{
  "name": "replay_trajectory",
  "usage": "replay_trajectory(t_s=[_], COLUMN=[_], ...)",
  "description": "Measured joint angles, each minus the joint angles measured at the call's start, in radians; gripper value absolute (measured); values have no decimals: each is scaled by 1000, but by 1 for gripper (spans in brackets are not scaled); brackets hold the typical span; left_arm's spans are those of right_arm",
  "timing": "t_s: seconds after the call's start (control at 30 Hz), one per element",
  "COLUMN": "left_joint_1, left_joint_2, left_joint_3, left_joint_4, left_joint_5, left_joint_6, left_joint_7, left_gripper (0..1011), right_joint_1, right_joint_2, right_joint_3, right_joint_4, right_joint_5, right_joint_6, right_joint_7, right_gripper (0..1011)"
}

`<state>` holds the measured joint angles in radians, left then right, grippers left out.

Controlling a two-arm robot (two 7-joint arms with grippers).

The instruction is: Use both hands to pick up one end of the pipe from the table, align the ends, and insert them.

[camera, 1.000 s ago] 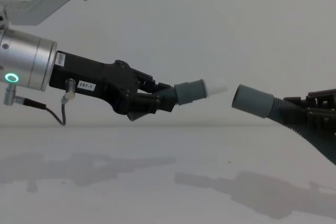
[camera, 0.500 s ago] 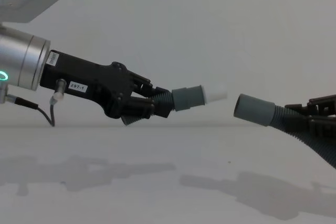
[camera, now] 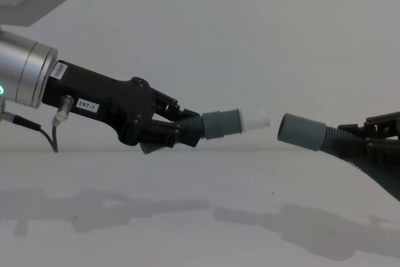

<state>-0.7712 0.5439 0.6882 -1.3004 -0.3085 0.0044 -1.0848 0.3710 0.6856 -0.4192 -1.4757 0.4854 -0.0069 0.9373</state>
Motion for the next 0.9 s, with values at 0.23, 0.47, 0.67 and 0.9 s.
replay_trajectory(t_s=[0.23, 0.47, 0.67, 0.9], left_joint_1=[-9, -17, -24, -31], left_joint_2=[1, 2, 2, 2], left_joint_3=[11, 21, 30, 38], left_joint_4=[7, 13, 20, 26], left_joint_5=[-3, -4, -6, -10], left_joint_6=[0, -1, -4, -8], left_joint_7=[-13, -20, -27, -35], left_gripper=[306, 306, 306, 306], right_joint_1=[7, 13, 18, 24], right_joint_2=[2, 4, 6, 6], right_joint_3=[-8, -17, -24, -33], right_joint_4=[2, 5, 9, 13], right_joint_5=[-4, -7, -8, -10], right_joint_6=[-3, -3, -1, 0], right_joint_7=[-4, -11, -16, -22], right_gripper=[241, 241, 240, 240])
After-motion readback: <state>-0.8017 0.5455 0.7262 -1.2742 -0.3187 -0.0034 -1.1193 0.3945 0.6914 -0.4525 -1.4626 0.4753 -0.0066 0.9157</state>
